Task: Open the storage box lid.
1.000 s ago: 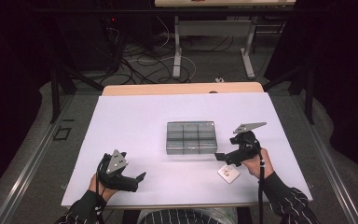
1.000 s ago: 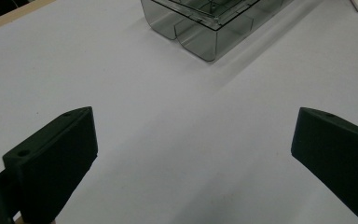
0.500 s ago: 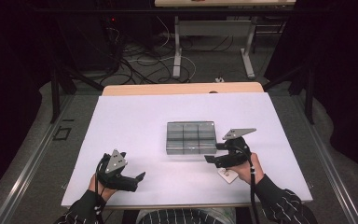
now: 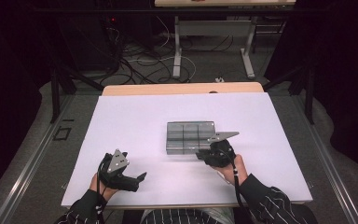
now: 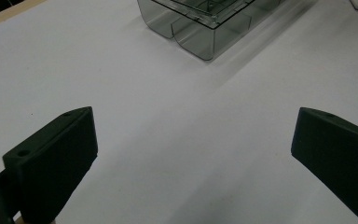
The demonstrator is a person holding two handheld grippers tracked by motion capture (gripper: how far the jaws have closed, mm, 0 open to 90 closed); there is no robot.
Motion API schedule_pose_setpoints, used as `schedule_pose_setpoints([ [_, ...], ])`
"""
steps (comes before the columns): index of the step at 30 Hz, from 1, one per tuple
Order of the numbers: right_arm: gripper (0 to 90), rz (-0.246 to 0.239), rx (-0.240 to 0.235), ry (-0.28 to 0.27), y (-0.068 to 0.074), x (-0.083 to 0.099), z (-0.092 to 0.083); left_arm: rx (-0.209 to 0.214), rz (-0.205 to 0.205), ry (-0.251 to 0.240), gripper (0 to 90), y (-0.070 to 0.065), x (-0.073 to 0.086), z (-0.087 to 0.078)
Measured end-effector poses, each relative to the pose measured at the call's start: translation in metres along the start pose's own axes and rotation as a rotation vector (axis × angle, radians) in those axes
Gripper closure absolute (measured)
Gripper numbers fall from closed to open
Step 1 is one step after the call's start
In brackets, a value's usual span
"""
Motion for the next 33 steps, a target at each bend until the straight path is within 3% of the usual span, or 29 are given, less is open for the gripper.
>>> schedule_pose_setpoints([
  [11,82.5,0.027,0.032,0.027,-0.007,0.0,0.014,-0.007,0.008,0.001,0.4,0.001,0.0,0.0],
  [13,83.3,0.031,0.031,0.039,-0.007,0.0,0.013,0.002,0.015,0.018,0.4,0.001,0.0,0.0],
  [15,83.7,0.023,0.036,0.005,-0.007,-0.001,0.016,0.001,0.018,0.016,0.4,0.0,0.0,0.0],
  [30,85.2,0.006,0.034,0.0,-0.005,-0.002,0.019,0.001,0.018,0.017,0.5,0.0,-0.001,0.001],
  [31,85.4,0.016,0.029,0.018,-0.005,-0.001,0.017,0.004,0.016,0.009,0.5,0.0,-0.001,0.002],
  [33,85.4,0.003,0.033,-0.016,-0.006,-0.002,0.019,0.005,0.019,0.017,0.4,0.0,-0.002,0.002],
])
Point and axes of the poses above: each handheld gripper's, and its own axes: z roughly forward along the jaws, x roughly out of its underside, y roughly to its left, the point moved 5 cm from there along z, roughly forward along the jaws, and after that the axes turned 5 degrees about y, right-handed, at the moved point
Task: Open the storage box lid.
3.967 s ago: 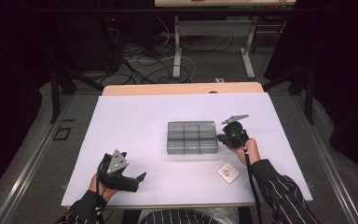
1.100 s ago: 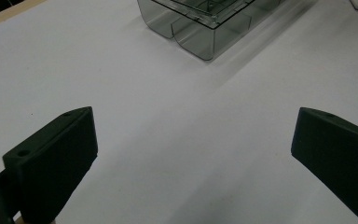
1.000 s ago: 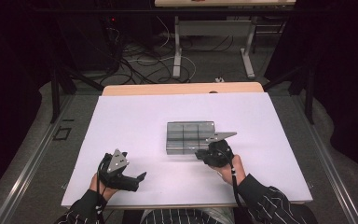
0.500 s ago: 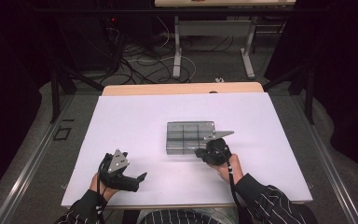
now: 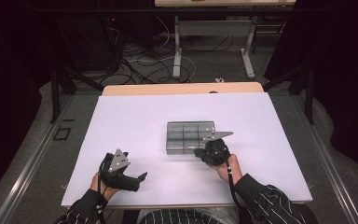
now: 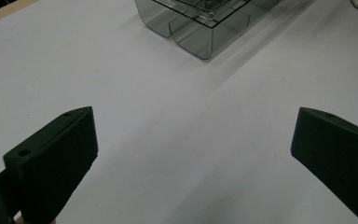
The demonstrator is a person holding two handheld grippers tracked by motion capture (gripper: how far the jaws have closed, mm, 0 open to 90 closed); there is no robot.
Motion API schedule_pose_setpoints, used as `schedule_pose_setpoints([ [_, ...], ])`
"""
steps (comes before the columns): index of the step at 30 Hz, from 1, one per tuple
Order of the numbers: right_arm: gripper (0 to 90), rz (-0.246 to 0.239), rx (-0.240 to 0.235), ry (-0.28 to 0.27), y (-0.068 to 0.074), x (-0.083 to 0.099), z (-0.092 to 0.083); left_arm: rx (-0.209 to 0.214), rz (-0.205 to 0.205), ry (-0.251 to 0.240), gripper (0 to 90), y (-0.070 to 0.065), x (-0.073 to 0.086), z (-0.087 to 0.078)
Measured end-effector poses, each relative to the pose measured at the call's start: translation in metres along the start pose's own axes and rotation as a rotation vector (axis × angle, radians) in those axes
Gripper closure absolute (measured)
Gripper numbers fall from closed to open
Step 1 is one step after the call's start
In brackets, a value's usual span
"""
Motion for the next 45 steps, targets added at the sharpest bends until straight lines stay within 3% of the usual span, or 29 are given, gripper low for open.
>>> schedule_pose_setpoints([
  [3,85.5,0.002,-0.008,0.013,0.0,0.0,-0.003,-0.002,0.001,-0.001,0.4,-0.001,-0.001,0.001],
  [5,85.5,-0.002,-0.02,-0.021,0.0,-0.002,-0.002,-0.007,-0.005,0.003,0.3,0.0,-0.002,0.002],
  [10,85.4,-0.003,-0.016,0.006,0.0,0.0,-0.002,-0.001,-0.008,0.018,0.2,-0.001,-0.007,0.009],
  [11,85.4,0.001,-0.017,-0.022,0.0,-0.002,-0.003,0.001,-0.009,0.017,0.2,-0.002,-0.009,0.01],
  [14,85.4,-0.012,-0.014,-0.037,0.0,-0.004,-0.004,-0.004,-0.007,0.023,0.2,-0.002,-0.013,0.014],
  [21,85.4,-0.011,-0.019,-0.039,0.0,-0.005,-0.006,-0.004,-0.04,0.018,0.2,0.0,-0.027,0.026],
  [25,85.4,-0.028,-0.013,-0.044,0.0,-0.006,-0.006,0.008,-0.019,0.039,0.2,-0.003,-0.036,0.037],
  [32,85.3,-0.032,-0.017,-0.054,0.0,-0.007,-0.005,-0.009,-0.005,0.054,2.4,-0.007,-0.05,0.055],
  [37,85.3,-0.032,-0.017,-0.062,0.0,-0.008,-0.005,-0.022,0.016,0.041,15.5,-0.011,-0.059,0.064],
  [38,85.3,-0.039,-0.014,-0.056,0.0,-0.008,-0.004,-0.028,0.022,0.033,22.6,-0.01,-0.061,0.066],
  [41,85.2,-0.031,-0.015,-0.05,0.001,-0.008,-0.004,-0.019,0.014,0.026,33.8,-0.011,-0.066,0.068],
  [43,85.2,-0.042,-0.019,-0.069,0.0,-0.009,-0.004,-0.036,0.024,0.013,39.7,-0.013,-0.07,0.071],
  [45,85.1,-0.035,-0.018,-0.037,0.001,-0.008,-0.005,-0.037,0.039,0.033,44.7,-0.014,-0.072,0.072],
])
Point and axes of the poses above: each handheld gripper's, and its own axes: z roughly forward along the jaws, x roughly out of its underside, y roughly to its left, the point moved 5 cm from there along z, roughly forward along the jaws, and after that the axes turned 5 degrees about y, right-handed, at the moved point
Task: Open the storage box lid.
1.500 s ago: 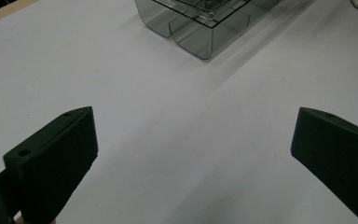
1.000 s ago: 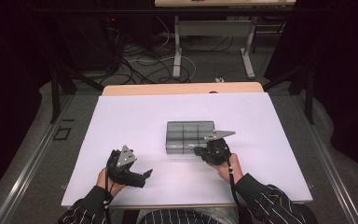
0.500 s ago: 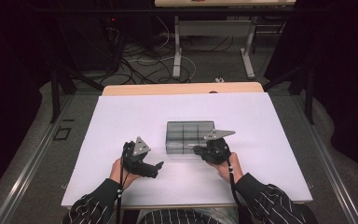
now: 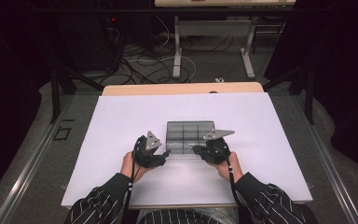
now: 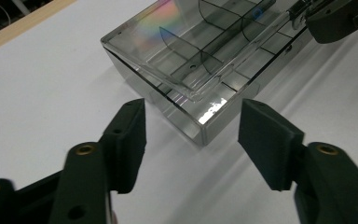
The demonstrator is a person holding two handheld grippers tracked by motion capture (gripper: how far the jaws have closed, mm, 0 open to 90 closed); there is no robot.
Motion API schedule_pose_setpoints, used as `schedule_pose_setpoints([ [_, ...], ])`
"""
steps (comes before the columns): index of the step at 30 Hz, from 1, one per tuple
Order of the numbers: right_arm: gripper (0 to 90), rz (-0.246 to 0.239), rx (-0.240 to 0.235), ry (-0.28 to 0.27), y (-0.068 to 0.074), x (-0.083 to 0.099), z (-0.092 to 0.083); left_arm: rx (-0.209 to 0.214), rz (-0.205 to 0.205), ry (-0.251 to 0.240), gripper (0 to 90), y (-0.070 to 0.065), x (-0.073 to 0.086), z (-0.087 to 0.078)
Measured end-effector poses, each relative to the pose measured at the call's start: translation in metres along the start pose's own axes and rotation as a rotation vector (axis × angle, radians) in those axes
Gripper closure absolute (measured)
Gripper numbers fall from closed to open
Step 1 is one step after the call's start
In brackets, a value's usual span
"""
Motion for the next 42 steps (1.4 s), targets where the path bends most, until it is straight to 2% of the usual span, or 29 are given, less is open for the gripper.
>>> schedule_pose_setpoints([
  [1,85.1,-0.002,0.0,0.002,0.0,0.0,0.0,-0.008,-0.007,-0.018,46.8,-0.001,-0.001,0.002],
  [3,85.1,-0.002,-0.002,-0.026,0.0,-0.001,0.001,-0.006,-0.003,-0.014,51.5,-0.002,-0.002,0.003],
  [9,85.1,-0.004,0.002,-0.013,0.0,-0.001,0.0,-0.026,0.023,-0.005,59.5,-0.004,-0.005,0.009],
  [10,85.0,-0.006,0.003,-0.011,0.0,-0.001,0.0,-0.03,0.016,-0.016,60.5,-0.004,-0.006,0.009],
  [13,84.9,-0.007,0.002,-0.01,0.0,-0.001,0.0,-0.025,0.018,-0.008,63.5,-0.002,-0.006,0.009],
  [14,84.9,-0.006,0.002,-0.01,0.0,-0.001,0.0,-0.031,0.011,-0.025,63.9,-0.002,-0.006,0.01],
  [20,83.5,-0.011,0.005,-0.004,-0.001,-0.001,-0.002,-0.026,0.013,-0.022,64.5,-0.002,-0.006,0.009],
  [21,82.7,-0.009,0.002,-0.011,-0.001,0.0,-0.002,-0.026,0.017,-0.031,65.0,-0.001,-0.006,0.008],
  [24,78.5,-0.011,0.015,0.027,-0.005,0.001,-0.006,-0.026,0.015,-0.039,65.9,-0.001,-0.007,0.006],
  [25,77.4,-0.001,0.018,0.012,-0.005,0.001,-0.006,-0.03,0.024,-0.04,66.1,0.0,-0.007,0.006],
  [28,74.0,0.006,0.028,0.02,-0.009,0.001,-0.012,-0.026,0.011,-0.061,66.6,0.0,-0.007,0.006],
  [30,72.7,0.013,0.032,0.023,-0.011,0.003,-0.016,-0.022,0.021,-0.05,67.0,0.001,-0.007,0.004],
  [31,71.7,0.016,0.029,0.025,-0.013,0.004,-0.019,-0.03,0.013,-0.067,67.3,0.0,-0.008,0.005],
  [34,70.1,0.026,0.037,0.034,-0.016,0.008,-0.027,-0.035,0.021,-0.072,67.7,0.002,-0.009,0.004],
  [35,69.5,0.018,0.048,0.033,-0.019,0.01,-0.03,-0.023,0.015,-0.064,67.8,0.001,-0.008,0.003],
  [37,68.0,0.017,0.057,0.049,-0.022,0.012,-0.035,-0.025,0.011,-0.073,67.9,0.001,-0.009,0.003],
  [38,67.5,0.033,0.069,0.051,-0.023,0.013,-0.038,-0.027,0.014,-0.078,68.0,0.002,-0.009,0.002],
  [39,67.0,0.023,0.077,0.066,-0.027,0.015,-0.04,-0.025,0.015,-0.08,68.1,0.002,-0.009,0.002],
  [40,66.8,0.019,0.09,0.065,-0.031,0.015,-0.041,-0.024,0.016,-0.081,68.2,0.002,-0.01,0.002],
  [41,66.4,0.037,0.103,0.067,-0.033,0.015,-0.044,-0.02,0.016,-0.077,68.4,0.002,-0.01,0.001],
  [42,65.8,0.032,0.133,0.051,-0.038,0.015,-0.045,-0.026,0.023,-0.084,68.5,0.003,-0.01,0.001],
])
Point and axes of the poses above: each handheld gripper's, and its own axes: z roughly forward along the jaws, x roughly out of its underside, y roughly to its left, the point moved 5 cm from there along z, roughly forward along the jaws, and after that the axes turned 5 degrees about y, right-handed, at the moved point
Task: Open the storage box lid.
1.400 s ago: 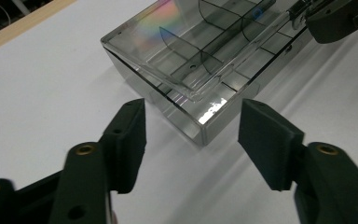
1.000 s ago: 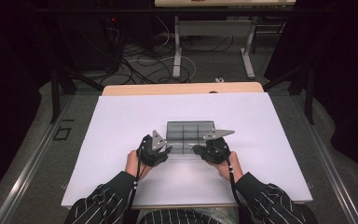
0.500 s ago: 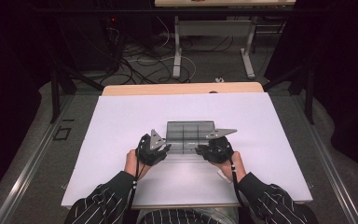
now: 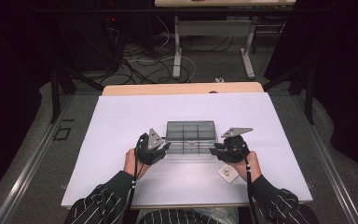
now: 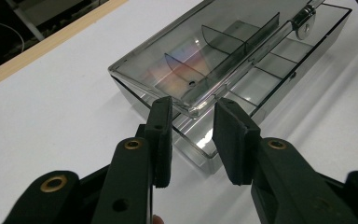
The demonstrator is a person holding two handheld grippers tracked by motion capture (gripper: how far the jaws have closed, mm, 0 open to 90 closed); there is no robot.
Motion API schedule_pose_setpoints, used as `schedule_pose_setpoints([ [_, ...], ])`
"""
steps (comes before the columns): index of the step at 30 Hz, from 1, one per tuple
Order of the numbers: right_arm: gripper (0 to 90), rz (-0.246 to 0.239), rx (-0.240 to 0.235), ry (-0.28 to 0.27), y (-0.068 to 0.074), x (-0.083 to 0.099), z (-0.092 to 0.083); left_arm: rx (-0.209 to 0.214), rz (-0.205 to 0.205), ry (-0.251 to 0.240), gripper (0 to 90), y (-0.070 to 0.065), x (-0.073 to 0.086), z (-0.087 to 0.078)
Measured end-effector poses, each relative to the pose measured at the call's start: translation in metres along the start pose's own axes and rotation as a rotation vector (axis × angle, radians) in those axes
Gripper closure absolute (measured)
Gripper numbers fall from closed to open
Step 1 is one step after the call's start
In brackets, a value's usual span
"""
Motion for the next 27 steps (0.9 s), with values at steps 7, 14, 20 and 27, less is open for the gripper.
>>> schedule_pose_setpoints([
  [7,64.2,-0.005,0.108,-0.036,-0.021,-0.007,0.004,0.003,-0.003,-0.02,68.5,0.001,-0.002,-0.001],
  [14,65.7,-0.027,0.121,-0.051,-0.021,-0.012,0.007,-0.004,0.016,-0.022,53.3,0.004,-0.004,0.001],
  [20,65.4,-0.029,0.141,-0.066,-0.022,-0.014,0.005,-0.024,0.025,-0.031,49.8,0.009,-0.006,0.003],
  [27,65.5,-0.036,0.145,-0.079,-0.022,-0.017,0.004,-0.018,0.034,-0.043,55.9,0.01,-0.009,0.004],
])
Point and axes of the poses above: each handheld gripper's, and its own axes: z roughly forward along the jaws, x roughly out of its underside, y roughly to its left, the point moved 5 cm from there along z, roughly forward along the jaws, and after that the axes turned 5 degrees about y, right-handed, at the moved point
